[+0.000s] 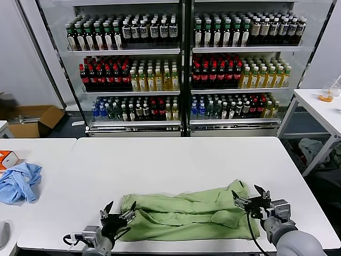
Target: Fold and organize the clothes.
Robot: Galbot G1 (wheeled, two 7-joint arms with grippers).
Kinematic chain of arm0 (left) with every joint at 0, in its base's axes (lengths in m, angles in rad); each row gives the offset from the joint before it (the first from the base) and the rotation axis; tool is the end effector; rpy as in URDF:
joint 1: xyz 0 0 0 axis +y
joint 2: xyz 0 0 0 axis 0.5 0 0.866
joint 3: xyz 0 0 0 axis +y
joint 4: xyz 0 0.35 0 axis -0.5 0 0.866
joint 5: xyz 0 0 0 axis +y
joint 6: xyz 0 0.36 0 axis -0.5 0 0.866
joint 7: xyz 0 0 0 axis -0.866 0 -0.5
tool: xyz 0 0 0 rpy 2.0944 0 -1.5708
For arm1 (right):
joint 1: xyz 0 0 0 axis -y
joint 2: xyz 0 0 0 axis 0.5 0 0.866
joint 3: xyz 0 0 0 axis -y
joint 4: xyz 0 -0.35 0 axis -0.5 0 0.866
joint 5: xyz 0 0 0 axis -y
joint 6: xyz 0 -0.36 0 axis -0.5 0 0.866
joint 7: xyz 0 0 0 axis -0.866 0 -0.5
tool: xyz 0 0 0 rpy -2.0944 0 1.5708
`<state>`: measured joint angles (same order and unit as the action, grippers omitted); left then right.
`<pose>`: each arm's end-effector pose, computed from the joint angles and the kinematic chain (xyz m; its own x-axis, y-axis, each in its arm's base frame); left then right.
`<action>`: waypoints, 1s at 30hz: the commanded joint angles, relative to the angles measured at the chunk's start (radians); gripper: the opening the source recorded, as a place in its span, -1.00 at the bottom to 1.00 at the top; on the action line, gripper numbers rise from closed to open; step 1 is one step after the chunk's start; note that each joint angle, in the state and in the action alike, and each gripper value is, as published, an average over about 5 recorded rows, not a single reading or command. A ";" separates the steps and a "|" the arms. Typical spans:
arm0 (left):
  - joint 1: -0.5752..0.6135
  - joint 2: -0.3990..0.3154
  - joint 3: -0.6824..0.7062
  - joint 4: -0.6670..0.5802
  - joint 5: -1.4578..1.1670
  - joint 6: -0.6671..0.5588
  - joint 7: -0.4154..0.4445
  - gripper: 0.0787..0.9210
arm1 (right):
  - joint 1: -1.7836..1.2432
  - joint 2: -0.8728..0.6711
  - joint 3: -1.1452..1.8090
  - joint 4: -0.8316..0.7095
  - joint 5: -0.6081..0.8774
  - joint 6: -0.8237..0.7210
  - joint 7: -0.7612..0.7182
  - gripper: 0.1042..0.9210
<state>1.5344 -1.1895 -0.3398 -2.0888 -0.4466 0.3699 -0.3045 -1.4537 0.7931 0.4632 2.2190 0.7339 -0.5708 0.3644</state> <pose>0.1871 0.0109 -0.3036 -0.8948 0.0787 0.4395 0.0501 0.9958 -0.0764 0.2209 -0.0807 -0.2112 -0.8691 -0.0850 0.4873 -0.1612 0.9800 -0.1165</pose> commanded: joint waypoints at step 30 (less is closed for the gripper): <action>-0.006 0.045 -0.225 0.085 -0.080 -0.059 0.009 -0.90 | -0.002 0.002 0.008 0.021 -0.016 0.018 0.020 0.76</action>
<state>1.5420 -1.2281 -0.3813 -2.0130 -0.3952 0.3117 -0.3018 -1.4562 0.7949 0.4714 2.2412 0.7196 -0.5544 0.3847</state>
